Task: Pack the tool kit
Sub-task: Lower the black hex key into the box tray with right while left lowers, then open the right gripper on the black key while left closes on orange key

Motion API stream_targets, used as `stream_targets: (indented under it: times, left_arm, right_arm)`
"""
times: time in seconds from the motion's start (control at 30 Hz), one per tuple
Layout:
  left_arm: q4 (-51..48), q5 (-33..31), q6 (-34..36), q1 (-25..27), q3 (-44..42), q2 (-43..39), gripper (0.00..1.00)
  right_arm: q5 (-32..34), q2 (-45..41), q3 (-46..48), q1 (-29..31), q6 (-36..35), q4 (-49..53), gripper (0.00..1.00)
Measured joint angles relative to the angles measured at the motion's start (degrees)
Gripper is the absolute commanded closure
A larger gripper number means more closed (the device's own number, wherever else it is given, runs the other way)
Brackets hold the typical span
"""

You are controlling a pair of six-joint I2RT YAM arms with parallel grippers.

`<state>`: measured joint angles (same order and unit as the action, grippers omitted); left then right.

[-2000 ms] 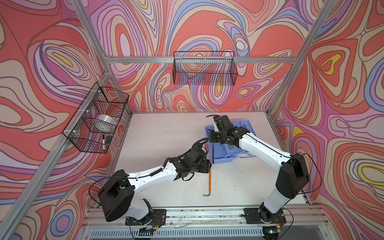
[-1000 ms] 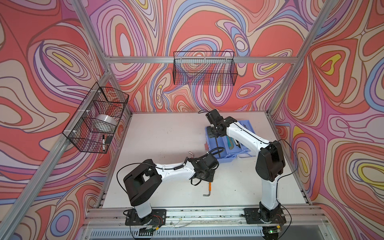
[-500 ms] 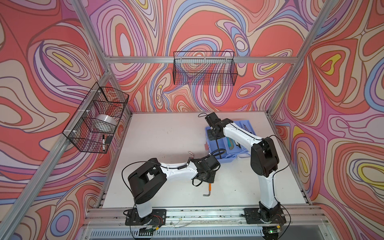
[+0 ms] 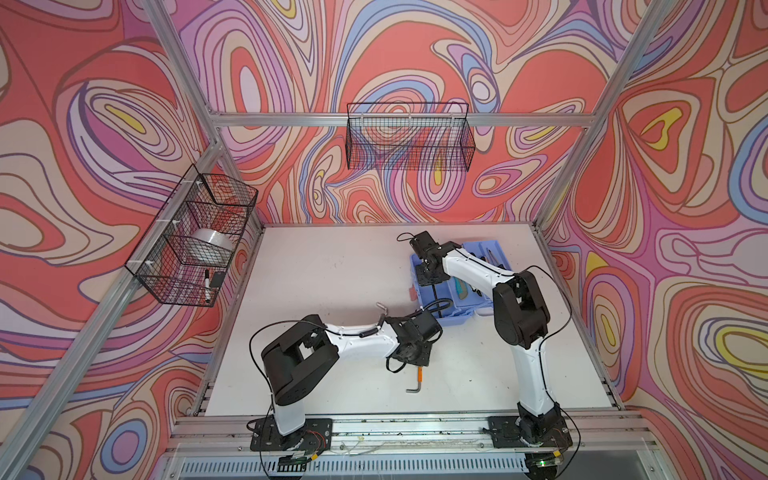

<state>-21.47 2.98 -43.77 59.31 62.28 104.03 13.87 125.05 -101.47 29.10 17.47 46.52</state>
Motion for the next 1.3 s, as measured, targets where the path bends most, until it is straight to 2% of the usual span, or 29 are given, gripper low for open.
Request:
stream_targets:
  times: [0.1,0.2,0.53,0.97,1.3]
  left_arm:
    - [-0.3,0.0,-0.1,0.0,0.4,0.5,0.84]
    - [-0.8,-0.1,-0.6,0.0,0.9,0.9,0.89]
    - [-2.2,-0.6,-1.5,0.0,1.4,0.9,1.0]
    - [-1.9,-0.6,-1.9,0.0,-0.4,-0.6,1.0]
    - [-2.6,-0.8,-2.4,0.0,-1.4,-3.1,1.0]
  right_arm:
    - [-0.2,0.0,0.1,-0.2,0.2,0.0,0.88]
    - [-0.4,0.0,0.2,-0.2,0.5,0.0,0.8]
    - [-1.9,-0.2,0.3,-0.2,1.3,-0.6,0.74]
    - [-5.3,-6.6,0.7,-0.2,3.2,-1.4,0.64]
    - [-7.4,-11.1,4.3,-0.2,4.7,-3.2,0.64]
